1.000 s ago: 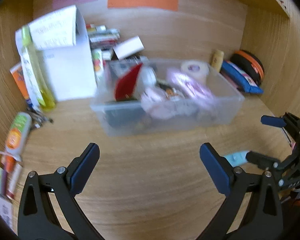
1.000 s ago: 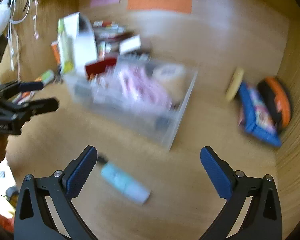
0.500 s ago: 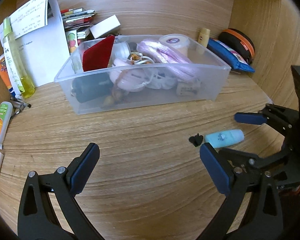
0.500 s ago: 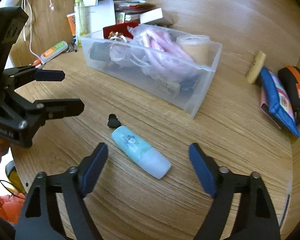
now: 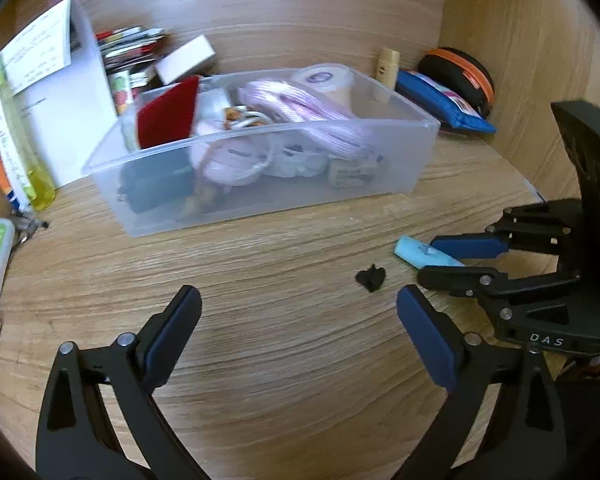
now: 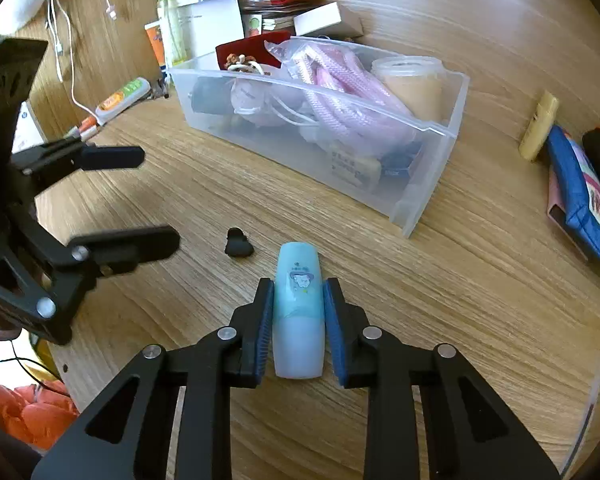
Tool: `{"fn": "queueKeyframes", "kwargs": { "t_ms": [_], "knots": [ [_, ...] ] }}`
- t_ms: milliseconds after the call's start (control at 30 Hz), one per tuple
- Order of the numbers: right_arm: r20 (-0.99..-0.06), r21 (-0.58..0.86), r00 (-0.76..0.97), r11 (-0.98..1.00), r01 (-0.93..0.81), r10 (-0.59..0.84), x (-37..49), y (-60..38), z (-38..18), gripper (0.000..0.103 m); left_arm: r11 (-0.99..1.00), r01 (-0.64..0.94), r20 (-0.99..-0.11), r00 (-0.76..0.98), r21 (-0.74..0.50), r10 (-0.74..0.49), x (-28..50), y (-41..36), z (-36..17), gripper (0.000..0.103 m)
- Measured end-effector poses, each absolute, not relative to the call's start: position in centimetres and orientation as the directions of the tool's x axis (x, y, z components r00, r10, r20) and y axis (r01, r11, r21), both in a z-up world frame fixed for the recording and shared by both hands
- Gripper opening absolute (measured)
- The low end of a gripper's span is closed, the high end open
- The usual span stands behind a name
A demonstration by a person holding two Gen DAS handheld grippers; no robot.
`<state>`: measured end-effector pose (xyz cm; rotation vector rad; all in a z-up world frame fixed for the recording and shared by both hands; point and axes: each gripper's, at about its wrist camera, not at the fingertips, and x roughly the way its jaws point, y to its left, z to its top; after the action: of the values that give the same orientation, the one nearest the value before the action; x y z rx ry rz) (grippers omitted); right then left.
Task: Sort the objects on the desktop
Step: 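Grasp the light blue tube with the right gripper while the left grasps the black clip, then carry the blue tube and black clip over the clear box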
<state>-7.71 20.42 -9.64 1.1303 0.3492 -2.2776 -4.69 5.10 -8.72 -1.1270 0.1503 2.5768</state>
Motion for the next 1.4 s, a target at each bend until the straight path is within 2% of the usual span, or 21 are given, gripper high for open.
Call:
{"fn": "queueKeyframes", "kwargs": {
  "t_ms": [67, 233, 300, 367, 533, 667, 733, 1000, 1400],
  "knots": [
    [-0.792, 0.016, -0.492, -0.817, 0.576, -0.362, -7.7, 20.8, -9.5, 0.023, -0.934, -0.356, -0.742, -0.620, -0.025, 0.256, -4.9, 5.8, -8.9, 0.080],
    [-0.764, 0.042, -0.521, -0.835, 0.548, -0.380, -7.9, 22.2, -8.3, 0.023, -0.913, -0.408, -0.759, -0.592, -0.010, 0.273, -5.5, 7.6, -9.5, 0.064],
    [-0.751, 0.056, -0.531, -0.840, 0.540, -0.392, -7.9, 22.9, -7.7, 0.023, -0.905, -0.426, -0.768, -0.578, -0.004, 0.276, -5.8, 8.2, -9.7, 0.061],
    [-0.745, 0.057, -0.539, -0.842, 0.536, -0.393, -8.0, 23.1, -7.3, 0.023, -0.898, -0.439, -0.779, -0.563, -0.003, 0.278, -6.2, 8.8, -10.0, 0.053],
    [-0.732, 0.059, -0.552, -0.844, 0.532, -0.399, -8.0, 23.4, -6.7, 0.023, -0.892, -0.452, -0.776, -0.557, -0.014, 0.295, -6.4, 9.4, -10.1, 0.045],
    [-0.727, 0.066, -0.552, -0.841, 0.537, -0.409, -8.2, 23.3, -6.5, 0.023, -0.888, -0.459, -0.769, -0.570, 0.004, 0.291, -6.2, 9.7, -10.2, 0.024],
    [-0.724, 0.067, -0.553, -0.840, 0.539, -0.413, -8.3, 23.2, -6.5, 0.023, -0.888, -0.459, -0.766, -0.575, 0.010, 0.288, -6.2, 9.7, -10.2, 0.017],
    [-0.702, 0.120, -0.552, -0.839, 0.531, -0.450, -8.8, 23.5, -6.1, 0.023, -0.893, -0.449, -0.752, -0.582, -0.019, 0.309, -6.3, 9.0, -9.7, 0.015],
    [-0.652, 0.143, -0.582, -0.833, 0.535, -0.486, -9.2, 22.8, -3.9, 0.023, -0.935, -0.341, -0.658, -0.682, -0.100, 0.319, -5.9, 5.2, -6.5, 0.015]
  ]
}}
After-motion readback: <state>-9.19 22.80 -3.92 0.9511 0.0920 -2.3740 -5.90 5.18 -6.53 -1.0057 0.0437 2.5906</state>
